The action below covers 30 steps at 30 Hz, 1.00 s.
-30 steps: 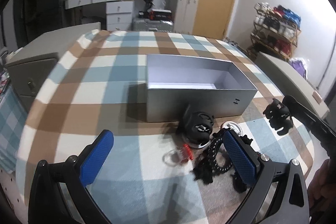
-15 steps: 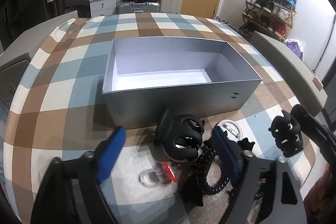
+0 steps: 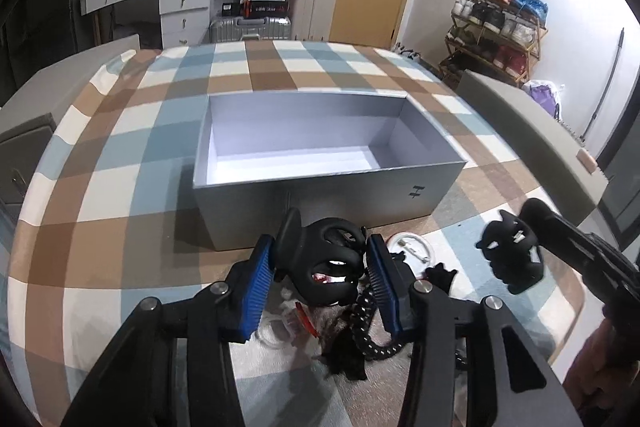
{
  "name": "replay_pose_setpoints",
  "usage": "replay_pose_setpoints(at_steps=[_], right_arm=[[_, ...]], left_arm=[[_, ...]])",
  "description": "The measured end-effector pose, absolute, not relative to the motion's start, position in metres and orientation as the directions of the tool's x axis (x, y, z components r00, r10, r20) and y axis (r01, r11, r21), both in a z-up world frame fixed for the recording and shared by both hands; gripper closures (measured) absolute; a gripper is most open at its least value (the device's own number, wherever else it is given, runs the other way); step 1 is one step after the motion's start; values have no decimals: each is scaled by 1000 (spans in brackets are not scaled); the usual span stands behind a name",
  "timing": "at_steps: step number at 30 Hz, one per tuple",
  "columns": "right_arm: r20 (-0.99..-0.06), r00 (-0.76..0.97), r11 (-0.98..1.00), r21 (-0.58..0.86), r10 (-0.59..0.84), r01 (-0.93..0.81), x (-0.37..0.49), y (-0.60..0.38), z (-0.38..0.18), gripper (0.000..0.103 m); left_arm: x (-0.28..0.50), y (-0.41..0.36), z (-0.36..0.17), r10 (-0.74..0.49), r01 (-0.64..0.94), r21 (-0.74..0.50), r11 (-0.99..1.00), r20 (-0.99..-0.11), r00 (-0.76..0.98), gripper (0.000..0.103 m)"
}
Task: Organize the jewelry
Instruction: 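Carry both black claw clips into the grey box and open both tools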
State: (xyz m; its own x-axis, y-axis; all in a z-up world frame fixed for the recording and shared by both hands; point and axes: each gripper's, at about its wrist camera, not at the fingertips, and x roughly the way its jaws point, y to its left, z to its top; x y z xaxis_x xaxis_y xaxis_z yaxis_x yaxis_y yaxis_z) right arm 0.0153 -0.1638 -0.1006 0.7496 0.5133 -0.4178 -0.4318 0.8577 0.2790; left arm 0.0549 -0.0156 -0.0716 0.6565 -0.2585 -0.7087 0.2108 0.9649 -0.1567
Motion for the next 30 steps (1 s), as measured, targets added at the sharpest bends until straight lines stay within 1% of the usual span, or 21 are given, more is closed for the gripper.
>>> replay_pose_setpoints(at_steps=[6,11,20,22,25,30], right_arm=[[-402,742,844,282,536,-456,18,-158,-85,99],[-372,732,820,309,571,-483,28,-155,-67,99],[-333,694,767,357,638,-534,65,-147,-34,99],[-343,683,762,366,645,-535,78,-144,-32,99],[-371,667,760,382,647,-525,100,-138,-36,99],[-425,656,782,358,623,-511,127,-130,-49,99]], left_arm=[[45,-11,-53,-282,225,-172,959,-671,686,62],[46,-6,-36,-296,235,-182,955,-636,712,62],[81,5,-10,-341,280,-197,940,-598,725,62],[91,6,-9,-361,292,-212,932,-596,718,62],[114,6,-19,-395,308,-248,918,-617,680,62],[131,-2,-31,-389,331,-216,919,-643,660,62]])
